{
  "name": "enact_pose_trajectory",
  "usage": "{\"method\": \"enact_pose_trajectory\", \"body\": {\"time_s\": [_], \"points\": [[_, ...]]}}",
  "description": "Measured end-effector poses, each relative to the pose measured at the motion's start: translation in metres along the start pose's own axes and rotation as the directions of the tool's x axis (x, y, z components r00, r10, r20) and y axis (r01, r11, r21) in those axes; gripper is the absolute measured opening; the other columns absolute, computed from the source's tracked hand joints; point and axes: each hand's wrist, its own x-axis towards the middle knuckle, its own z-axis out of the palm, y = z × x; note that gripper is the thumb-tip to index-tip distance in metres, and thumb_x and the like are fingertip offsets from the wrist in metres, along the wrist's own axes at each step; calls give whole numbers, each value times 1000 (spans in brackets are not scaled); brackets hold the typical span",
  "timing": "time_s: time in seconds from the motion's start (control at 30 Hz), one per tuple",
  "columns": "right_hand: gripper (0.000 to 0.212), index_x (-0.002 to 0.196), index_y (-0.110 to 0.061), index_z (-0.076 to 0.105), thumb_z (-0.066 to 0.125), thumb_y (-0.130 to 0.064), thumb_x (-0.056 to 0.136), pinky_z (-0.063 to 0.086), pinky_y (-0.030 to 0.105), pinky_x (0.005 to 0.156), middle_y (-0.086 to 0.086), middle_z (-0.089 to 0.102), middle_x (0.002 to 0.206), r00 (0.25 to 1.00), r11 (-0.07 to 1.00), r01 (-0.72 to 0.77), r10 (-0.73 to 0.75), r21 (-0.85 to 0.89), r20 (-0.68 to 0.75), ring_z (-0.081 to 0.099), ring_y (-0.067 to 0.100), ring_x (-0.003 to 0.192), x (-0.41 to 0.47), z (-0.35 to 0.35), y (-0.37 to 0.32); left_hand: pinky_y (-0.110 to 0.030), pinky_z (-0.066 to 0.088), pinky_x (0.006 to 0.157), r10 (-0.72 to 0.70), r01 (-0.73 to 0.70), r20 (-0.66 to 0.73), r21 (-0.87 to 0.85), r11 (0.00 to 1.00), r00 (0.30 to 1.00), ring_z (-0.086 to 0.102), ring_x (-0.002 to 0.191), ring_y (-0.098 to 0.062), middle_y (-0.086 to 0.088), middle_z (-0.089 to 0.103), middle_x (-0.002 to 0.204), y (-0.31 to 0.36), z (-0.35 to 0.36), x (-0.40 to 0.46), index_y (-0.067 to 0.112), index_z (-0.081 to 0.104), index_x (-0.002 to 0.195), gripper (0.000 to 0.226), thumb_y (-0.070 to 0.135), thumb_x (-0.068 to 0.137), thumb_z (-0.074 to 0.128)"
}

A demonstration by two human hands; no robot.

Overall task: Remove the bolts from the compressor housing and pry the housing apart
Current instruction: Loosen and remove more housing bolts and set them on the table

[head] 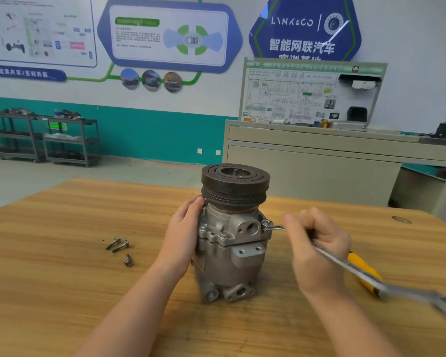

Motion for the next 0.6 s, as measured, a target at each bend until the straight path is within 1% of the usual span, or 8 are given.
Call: {"method": "enact_pose_trajectory", "body": {"time_s": [0.03, 0.1, 0.17, 0.27, 0.33, 0.43, 0.53, 0.6], "points": [[38, 50, -19, 36, 61, -20, 78, 31, 17, 47, -9, 34, 46, 991, 986, -127, 131, 108, -35, 33, 6, 45, 4, -4, 4, -23, 46, 84, 1, -1, 0, 0, 1000, 1000, 62, 109, -4, 12, 71, 113, 0, 0, 0, 27, 66, 123, 34, 41, 102, 43], [41, 45, -20, 45, 64, -15, 80, 32, 21, 44, -2, 39, 42, 919, 895, -370, 393, 248, -47, 36, 11, 41, 13, -9, 15, -23, 46, 85, 0, 0, -2, 2, 1000, 1000, 61, 111, -6, 10, 71, 115, 0, 0, -1, 26, 65, 124, 35, 40, 102, 43], [46, 45, -22, 52, 63, -10, 87, 30, 19, 40, -1, 43, 41, 810, 760, -569, 583, 316, 57, 37, 10, 36, 22, -11, 26, -25, 46, 89, -1, 1, 0, 1, 1000, 1000, 61, 112, -7, 7, 70, 116, 1, 1, -1, 24, 65, 125, 35, 39, 103, 42], [26, 50, -19, 58, 71, -19, 73, 30, 17, 35, 1, 46, 43, 640, 509, -750, 720, 423, 268, 37, 8, 33, 33, -15, 34, -24, 46, 83, 2, -2, 1, 5, 1000, 1000, 62, 110, -6, 9, 71, 113, 2, 1, -2, 25, 66, 122, 34, 38, 103, 42], [20, 55, -15, 59, 74, -20, 67, 30, 16, 34, 1, 47, 45, 579, 399, -788, 739, 469, 345, 39, 7, 33, 35, -14, 37, -23, 44, 80, 11, -11, -1, 13, 1000, 1000, 62, 108, -5, 11, 72, 111, 1, 0, -3, 25, 67, 121, 34, 39, 103, 41], [22, 60, -16, 54, 73, -19, 69, 29, 15, 33, 1, 48, 45, 571, 336, -757, 758, 561, 317, 40, 6, 33, 35, -12, 37, -24, 45, 83, 12, -12, 1, 25, 1000, 1000, 61, 110, -6, 10, 71, 114, 1, -1, -2, 25, 66, 123, 36, 40, 103, 41], [30, 58, -20, 47, 70, -16, 77, 26, 13, 33, 0, 44, 43, 608, 395, -651, 783, 648, 134, 34, 6, 31, 36, -17, 33, -24, 46, 84, 12, -12, 3, 27, 1000, 1000, 62, 109, -6, 11, 72, 112, 0, -1, -1, 26, 66, 122, 35, 40, 103, 41], [45, 49, -22, 44, 64, -10, 87, 24, 13, 35, 2, 40, 43, 657, 520, -615, 753, 593, 21, 31, 8, 31, 35, -21, 30, -27, 47, 87, 3, -3, 1, 20, 1000, 1000, 62, 110, -7, 10, 72, 113, 0, -1, -1, 26, 66, 122, 35, 40, 103, 41]]}}
